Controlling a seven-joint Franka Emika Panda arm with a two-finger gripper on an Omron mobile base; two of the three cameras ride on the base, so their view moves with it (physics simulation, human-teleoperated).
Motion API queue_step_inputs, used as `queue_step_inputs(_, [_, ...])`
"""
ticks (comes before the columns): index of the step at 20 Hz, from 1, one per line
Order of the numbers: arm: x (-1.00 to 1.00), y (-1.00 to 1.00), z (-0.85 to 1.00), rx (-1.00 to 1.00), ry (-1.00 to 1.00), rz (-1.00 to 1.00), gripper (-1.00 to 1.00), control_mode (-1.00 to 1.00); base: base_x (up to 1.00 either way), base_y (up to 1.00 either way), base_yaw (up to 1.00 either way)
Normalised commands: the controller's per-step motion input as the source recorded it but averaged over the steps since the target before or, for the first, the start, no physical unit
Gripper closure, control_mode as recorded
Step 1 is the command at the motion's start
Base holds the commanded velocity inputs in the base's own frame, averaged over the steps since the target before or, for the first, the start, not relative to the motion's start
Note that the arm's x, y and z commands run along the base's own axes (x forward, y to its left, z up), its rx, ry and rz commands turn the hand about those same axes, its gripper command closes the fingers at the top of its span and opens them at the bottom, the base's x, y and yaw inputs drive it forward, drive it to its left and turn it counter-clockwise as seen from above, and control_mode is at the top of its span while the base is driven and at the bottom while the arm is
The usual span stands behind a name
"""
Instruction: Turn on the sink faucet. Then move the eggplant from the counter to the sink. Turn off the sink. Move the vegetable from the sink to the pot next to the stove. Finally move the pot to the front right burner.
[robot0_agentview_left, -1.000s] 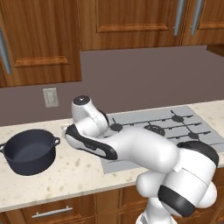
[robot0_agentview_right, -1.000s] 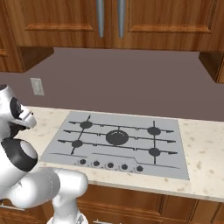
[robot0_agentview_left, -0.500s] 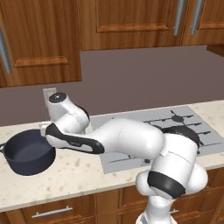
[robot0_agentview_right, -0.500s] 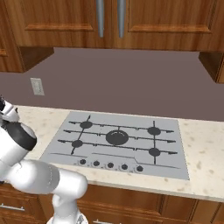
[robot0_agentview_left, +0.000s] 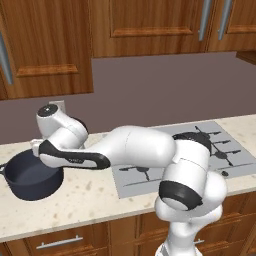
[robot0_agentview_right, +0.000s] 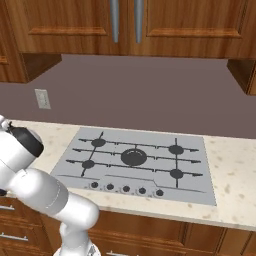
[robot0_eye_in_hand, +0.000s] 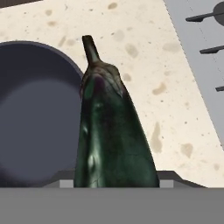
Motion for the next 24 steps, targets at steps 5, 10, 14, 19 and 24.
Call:
queue_step_inputs(5, [0.00,0.30,-0.03,0.00,0.00,0.00,1.00,-1.00,0.00,0.00,0.00])
queue_step_inputs(10, [0.03,0.28,-0.11,0.00,0.00,0.00,1.00,-1.00,0.00,0.00,0.00])
queue_step_inputs(14, [0.11,0.22,-0.11,0.00,0.00,0.00,1.00,-1.00,0.00,0.00,0.00])
queue_step_inputs(19, [0.11,0.27,-0.09,-0.01,0.00,0.00,1.00,-1.00,0.00,0.00,0.00])
queue_step_inputs(24, [0.00,0.16,-0.24,-0.04,0.01,0.00,1.00,-1.00,0.00,0.00,0.00])
